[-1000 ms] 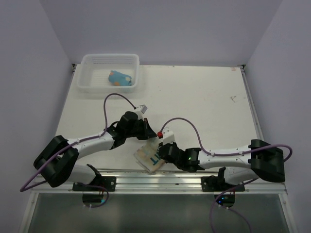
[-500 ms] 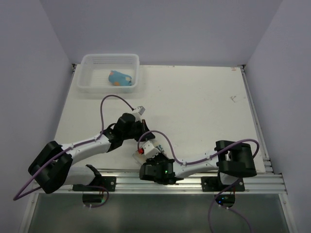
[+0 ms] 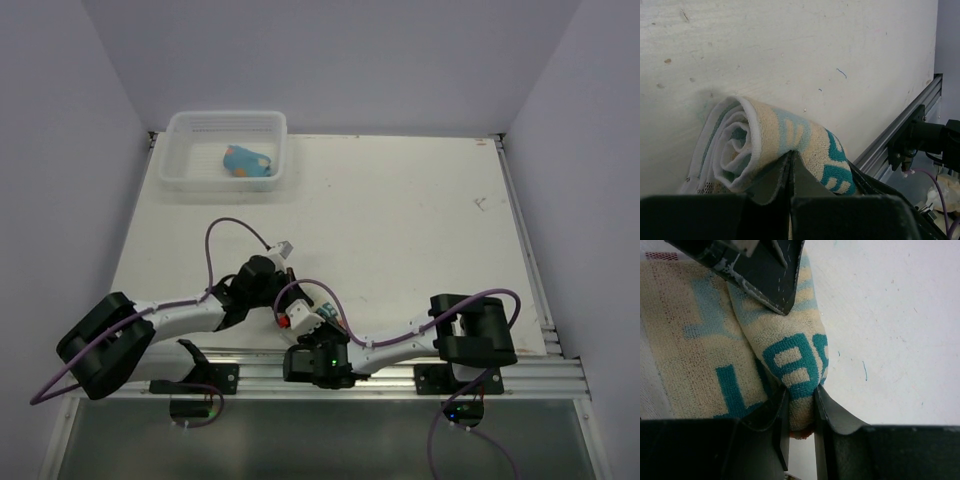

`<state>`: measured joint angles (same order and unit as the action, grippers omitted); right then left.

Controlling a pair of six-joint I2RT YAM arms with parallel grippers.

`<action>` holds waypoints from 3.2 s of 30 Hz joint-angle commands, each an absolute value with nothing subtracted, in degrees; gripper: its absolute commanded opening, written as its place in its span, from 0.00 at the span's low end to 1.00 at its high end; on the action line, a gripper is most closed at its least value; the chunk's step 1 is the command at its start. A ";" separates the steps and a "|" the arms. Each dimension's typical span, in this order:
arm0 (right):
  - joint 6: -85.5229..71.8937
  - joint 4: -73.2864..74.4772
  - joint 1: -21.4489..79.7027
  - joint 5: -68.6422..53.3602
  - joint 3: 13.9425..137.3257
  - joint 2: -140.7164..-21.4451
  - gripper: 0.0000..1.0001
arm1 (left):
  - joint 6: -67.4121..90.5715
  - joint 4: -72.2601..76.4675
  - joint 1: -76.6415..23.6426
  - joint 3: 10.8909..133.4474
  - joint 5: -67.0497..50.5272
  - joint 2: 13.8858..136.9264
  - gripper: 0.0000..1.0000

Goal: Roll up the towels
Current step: Roll the towel

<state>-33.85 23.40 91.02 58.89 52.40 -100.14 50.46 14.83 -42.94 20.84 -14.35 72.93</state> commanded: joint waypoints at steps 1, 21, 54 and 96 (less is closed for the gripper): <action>-35.06 24.08 91.06 59.59 53.52 -99.67 0.20 | 51.94 14.94 -44.21 18.02 -12.57 72.33 0.00; -43.06 11.44 75.52 25.69 41.06 -67.77 0.57 | 52.82 16.35 -44.30 11.51 -10.72 69.35 0.00; -45.18 0.61 66.62 10.00 33.05 -79.90 0.44 | 52.38 14.33 -44.30 8.61 -9.41 66.53 0.00; -47.63 40.78 94.39 61.97 71.10 -114.52 0.23 | 51.06 3.86 -41.75 20.58 -10.98 56.17 0.02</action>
